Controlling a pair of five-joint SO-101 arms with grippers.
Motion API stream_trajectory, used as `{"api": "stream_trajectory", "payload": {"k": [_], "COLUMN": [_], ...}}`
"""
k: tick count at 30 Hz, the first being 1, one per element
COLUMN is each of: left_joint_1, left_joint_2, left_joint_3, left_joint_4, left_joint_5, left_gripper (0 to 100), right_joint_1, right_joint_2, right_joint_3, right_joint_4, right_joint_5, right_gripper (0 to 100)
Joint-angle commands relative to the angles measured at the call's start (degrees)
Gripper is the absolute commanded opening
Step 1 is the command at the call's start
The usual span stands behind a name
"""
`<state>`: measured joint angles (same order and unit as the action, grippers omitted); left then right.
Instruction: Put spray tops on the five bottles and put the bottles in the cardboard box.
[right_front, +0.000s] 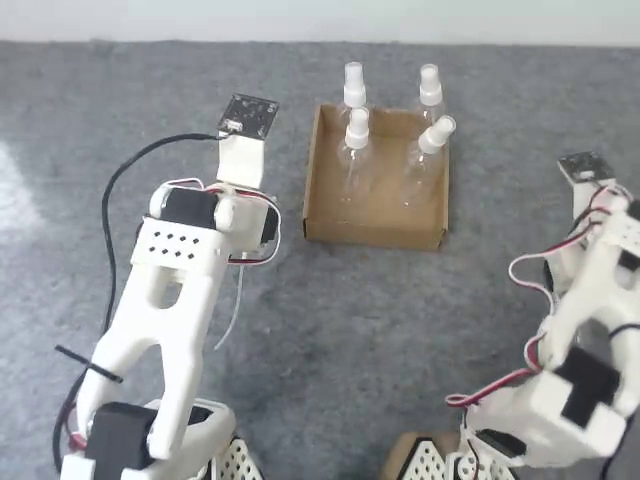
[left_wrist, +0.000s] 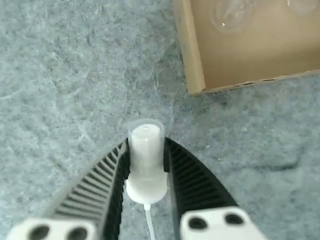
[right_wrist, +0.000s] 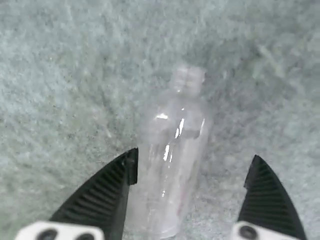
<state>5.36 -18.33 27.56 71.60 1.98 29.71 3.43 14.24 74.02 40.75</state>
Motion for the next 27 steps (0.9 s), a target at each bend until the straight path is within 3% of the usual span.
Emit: {"api": "stream_trajectory", "payload": {"k": [1,6,12,19,23,27], "left_joint_1": [0.26,0.26,0.26,0.26,0.18,-1.32], "left_joint_2": [-2.90,-2.55,-2.37,-2.37,-2.99,-5.10], "left_joint_3": [-0.48,-0.57,-0.31,-0.22,-0.75,-2.24], "left_joint_4": [-1.67,-1.76,-3.34,-3.25,-2.90,-2.11], "left_joint_5": [0.70,0.62,0.62,0.62,0.97,1.05], "left_gripper": [1,1,1,1,1,1], "right_joint_1": [-0.66,-0.92,-3.47,-3.38,-3.65,-4.79], "right_joint_2": [5.58,14.46,17.71,16.92,12.70,3.03], "right_joint_3": [-9.32,-15.47,-16.35,-17.05,-19.34,-21.01], "right_joint_4": [3.82,8.13,8.31,5.76,7.34,7.69], "right_joint_5": [-0.53,1.76,-0.70,-4.13,-3.69,-8.09], "right_gripper": [28.5,28.5,27.6,1.3,0.3,0.6]}}
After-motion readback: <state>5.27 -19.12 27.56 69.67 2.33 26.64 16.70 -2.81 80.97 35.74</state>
